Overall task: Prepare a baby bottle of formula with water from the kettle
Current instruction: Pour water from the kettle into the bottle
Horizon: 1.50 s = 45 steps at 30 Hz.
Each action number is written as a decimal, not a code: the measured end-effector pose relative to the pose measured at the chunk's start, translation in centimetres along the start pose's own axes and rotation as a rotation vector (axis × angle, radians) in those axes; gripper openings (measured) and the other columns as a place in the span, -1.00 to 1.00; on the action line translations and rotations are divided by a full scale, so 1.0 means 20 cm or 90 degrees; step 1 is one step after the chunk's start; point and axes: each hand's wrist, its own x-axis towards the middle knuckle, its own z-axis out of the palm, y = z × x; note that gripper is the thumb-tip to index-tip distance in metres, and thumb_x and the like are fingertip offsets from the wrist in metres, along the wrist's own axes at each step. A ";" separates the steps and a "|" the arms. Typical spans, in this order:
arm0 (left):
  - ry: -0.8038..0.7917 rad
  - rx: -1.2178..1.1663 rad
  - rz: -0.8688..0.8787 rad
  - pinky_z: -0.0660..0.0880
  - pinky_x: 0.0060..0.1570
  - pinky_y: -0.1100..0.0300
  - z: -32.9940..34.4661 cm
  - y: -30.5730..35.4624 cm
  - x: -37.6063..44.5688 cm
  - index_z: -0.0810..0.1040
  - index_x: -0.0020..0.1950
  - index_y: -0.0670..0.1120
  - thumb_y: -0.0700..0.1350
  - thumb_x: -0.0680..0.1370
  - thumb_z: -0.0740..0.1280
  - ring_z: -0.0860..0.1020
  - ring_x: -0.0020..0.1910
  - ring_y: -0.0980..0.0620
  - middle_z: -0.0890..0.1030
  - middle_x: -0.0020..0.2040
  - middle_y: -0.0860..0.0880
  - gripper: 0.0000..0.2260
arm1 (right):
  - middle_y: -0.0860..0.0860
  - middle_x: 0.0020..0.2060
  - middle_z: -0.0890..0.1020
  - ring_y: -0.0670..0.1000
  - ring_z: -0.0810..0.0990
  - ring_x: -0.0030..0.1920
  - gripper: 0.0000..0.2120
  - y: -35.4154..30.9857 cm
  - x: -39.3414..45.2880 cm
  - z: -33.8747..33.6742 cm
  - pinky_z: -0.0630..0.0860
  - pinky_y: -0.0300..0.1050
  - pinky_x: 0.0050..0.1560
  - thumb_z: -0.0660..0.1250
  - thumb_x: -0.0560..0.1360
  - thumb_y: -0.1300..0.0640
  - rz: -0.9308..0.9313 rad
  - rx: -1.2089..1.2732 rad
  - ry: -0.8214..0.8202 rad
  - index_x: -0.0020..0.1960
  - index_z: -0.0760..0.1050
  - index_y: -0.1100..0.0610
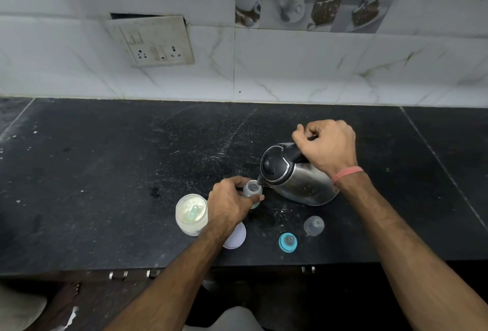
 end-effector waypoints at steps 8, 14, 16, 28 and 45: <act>-0.004 0.004 0.009 0.71 0.07 0.09 -0.01 0.00 0.00 0.80 0.13 0.22 0.23 0.34 0.77 0.73 -0.08 0.28 0.77 -0.04 0.28 -0.59 | -0.01 -0.60 0.46 0.07 0.49 -0.49 -0.49 -0.05 0.00 0.01 0.61 -0.01 0.01 0.28 0.56 -0.13 -0.027 -0.030 -0.025 -0.45 0.46 0.15; -0.009 0.004 0.004 0.71 0.08 0.10 -0.01 0.00 0.00 0.80 0.15 0.20 0.22 0.35 0.77 0.73 -0.05 0.29 0.78 -0.05 0.27 -0.58 | -0.02 -0.61 0.44 0.08 0.49 -0.49 -0.51 -0.06 0.01 0.00 0.59 -0.02 -0.04 0.29 0.55 -0.11 -0.034 -0.048 -0.036 -0.47 0.41 0.14; -0.009 0.009 0.005 0.71 0.08 0.09 -0.01 0.00 0.00 0.80 0.15 0.20 0.22 0.35 0.77 0.73 -0.04 0.27 0.78 -0.05 0.27 -0.58 | -0.03 -0.62 0.40 0.07 0.46 -0.50 -0.51 -0.06 0.01 0.00 0.58 -0.03 -0.08 0.29 0.54 -0.10 -0.039 -0.055 -0.038 -0.48 0.37 0.13; -0.015 0.001 0.004 0.70 0.08 0.10 -0.01 -0.01 0.00 0.80 0.14 0.20 0.20 0.35 0.77 0.73 0.00 0.24 0.78 -0.02 0.25 -0.59 | -0.05 -0.62 0.40 0.07 0.45 -0.50 -0.54 -0.07 0.01 -0.02 0.58 -0.02 -0.18 0.29 0.53 -0.08 -0.052 -0.083 -0.042 -0.46 0.40 0.13; -0.015 0.004 0.005 0.67 0.05 0.15 -0.01 -0.01 0.01 0.80 0.14 0.20 0.23 0.36 0.76 0.73 -0.01 0.24 0.78 -0.04 0.25 -0.59 | -0.05 -0.59 0.47 0.10 0.51 -0.46 -0.56 -0.11 0.01 -0.03 0.62 0.04 -0.19 0.20 0.52 -0.12 -0.065 -0.132 -0.066 -0.41 0.52 0.10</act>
